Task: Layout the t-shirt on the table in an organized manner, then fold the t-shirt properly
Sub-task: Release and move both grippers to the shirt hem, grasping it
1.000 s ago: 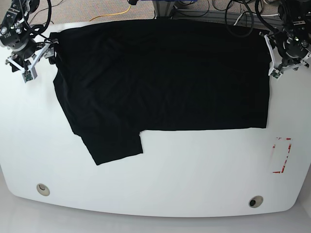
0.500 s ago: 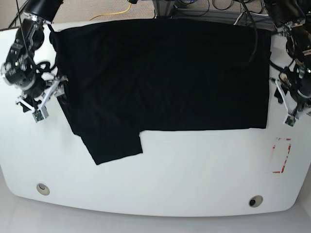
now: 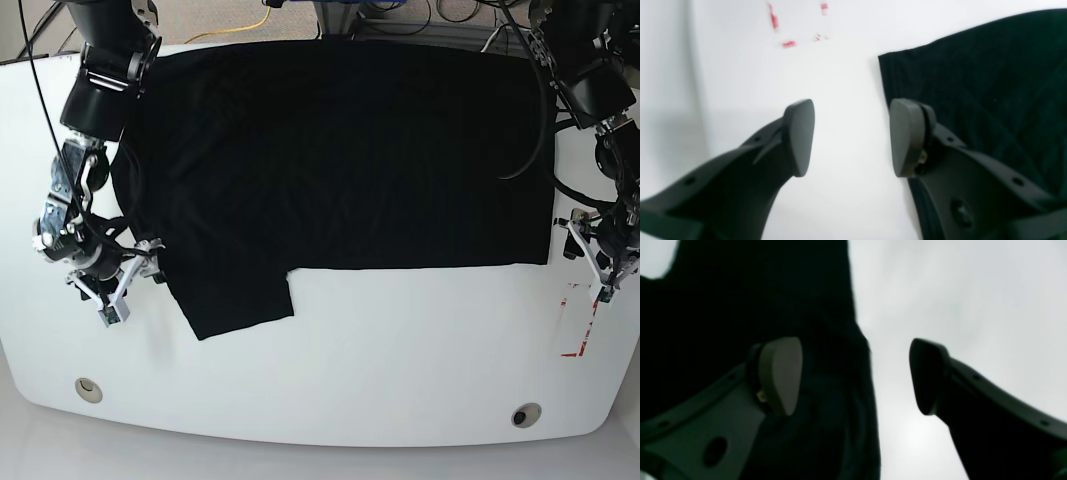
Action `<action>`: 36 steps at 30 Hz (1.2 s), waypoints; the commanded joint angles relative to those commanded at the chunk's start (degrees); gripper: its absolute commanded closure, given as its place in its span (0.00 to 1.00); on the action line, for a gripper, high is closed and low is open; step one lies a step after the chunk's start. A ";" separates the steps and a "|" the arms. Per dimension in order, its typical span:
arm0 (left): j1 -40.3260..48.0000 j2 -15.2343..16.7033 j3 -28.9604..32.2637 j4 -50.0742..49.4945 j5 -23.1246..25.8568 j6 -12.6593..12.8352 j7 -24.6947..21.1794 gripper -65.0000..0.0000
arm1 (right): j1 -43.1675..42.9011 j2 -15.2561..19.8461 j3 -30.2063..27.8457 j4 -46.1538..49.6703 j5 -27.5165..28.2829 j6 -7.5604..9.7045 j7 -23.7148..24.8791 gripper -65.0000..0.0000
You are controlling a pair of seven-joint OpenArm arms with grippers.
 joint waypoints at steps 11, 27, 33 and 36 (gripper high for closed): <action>-0.53 0.09 0.00 -6.07 1.14 0.00 -4.48 0.49 | 7.91 0.62 -0.26 -23.12 -4.75 0.00 13.98 0.26; -0.53 0.09 0.00 -6.15 1.14 0.00 -4.48 0.49 | 4.22 -1.93 -0.18 -25.14 -5.98 0.00 16.00 0.39; -0.53 0.09 0.00 -6.24 1.14 0.00 -4.66 0.49 | 4.04 -2.73 -0.18 -24.18 -5.98 0.00 16.00 0.95; -0.53 0.18 0.00 -6.33 1.14 0.00 -4.84 0.49 | 4.04 -2.73 -0.18 -24.09 -6.07 0.00 16.00 1.00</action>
